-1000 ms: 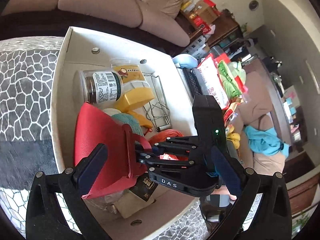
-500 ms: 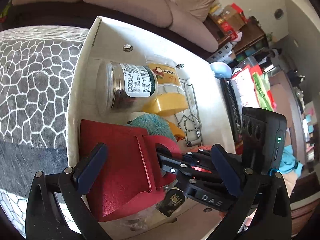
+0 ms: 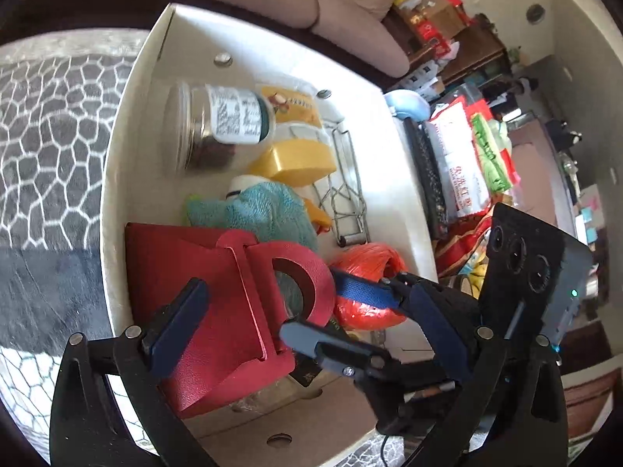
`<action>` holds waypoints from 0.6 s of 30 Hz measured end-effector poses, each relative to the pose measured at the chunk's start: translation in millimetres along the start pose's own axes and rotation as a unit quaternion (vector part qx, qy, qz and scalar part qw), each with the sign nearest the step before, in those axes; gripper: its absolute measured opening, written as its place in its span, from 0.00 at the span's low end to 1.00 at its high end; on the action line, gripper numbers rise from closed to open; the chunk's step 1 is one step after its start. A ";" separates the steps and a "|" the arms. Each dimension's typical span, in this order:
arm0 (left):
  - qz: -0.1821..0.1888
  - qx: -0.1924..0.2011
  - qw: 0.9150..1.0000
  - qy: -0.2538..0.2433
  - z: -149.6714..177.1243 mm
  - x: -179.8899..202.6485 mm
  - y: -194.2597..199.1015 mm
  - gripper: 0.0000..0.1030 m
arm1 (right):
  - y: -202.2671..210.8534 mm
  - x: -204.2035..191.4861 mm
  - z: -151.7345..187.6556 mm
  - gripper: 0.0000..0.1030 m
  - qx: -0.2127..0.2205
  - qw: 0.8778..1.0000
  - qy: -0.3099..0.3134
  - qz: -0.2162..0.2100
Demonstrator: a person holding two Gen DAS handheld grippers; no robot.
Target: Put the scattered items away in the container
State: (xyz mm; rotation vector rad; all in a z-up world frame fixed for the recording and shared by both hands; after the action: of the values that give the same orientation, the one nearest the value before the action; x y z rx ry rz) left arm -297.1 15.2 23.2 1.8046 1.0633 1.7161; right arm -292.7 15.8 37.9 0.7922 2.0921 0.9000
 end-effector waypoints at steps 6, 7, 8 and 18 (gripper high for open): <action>0.009 -0.063 0.998 0.012 42.9 -8.1 6.8 0.96 | -15.0 -49.2 43.7 0.28 -0.059 0.994 0.045 -0.079; 0.019 -0.075 0.997 0.021 48.9 -5.7 9.9 0.96 | -13.3 -50.2 49.1 0.28 -0.068 0.993 0.044 -0.083; 0.027 -0.081 0.996 0.027 51.8 -2.5 14.0 0.96 | -11.0 -49.2 53.5 0.28 -0.075 0.993 0.040 -0.085; -0.022 -0.007 1.000 -0.012 -17.8 11.4 6.4 1.00 | 27.6 7.3 6.1 0.52 0.051 0.997 -0.053 -0.029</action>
State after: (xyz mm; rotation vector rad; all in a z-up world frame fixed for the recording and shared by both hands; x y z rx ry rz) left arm -313.5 16.5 37.9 1.7762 1.0710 1.6670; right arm -285.1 39.1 53.8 0.8089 2.0689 0.7097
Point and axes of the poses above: each gripper's, at about its wrist camera, not at the fingertips, and y roughly against the way its jaws point, x to its right, z to its underside, the point moved 10 cm from there along -y, roughly the way its jaws point, and after that the axes turned 9 degrees about y, right-handed, at the moved point
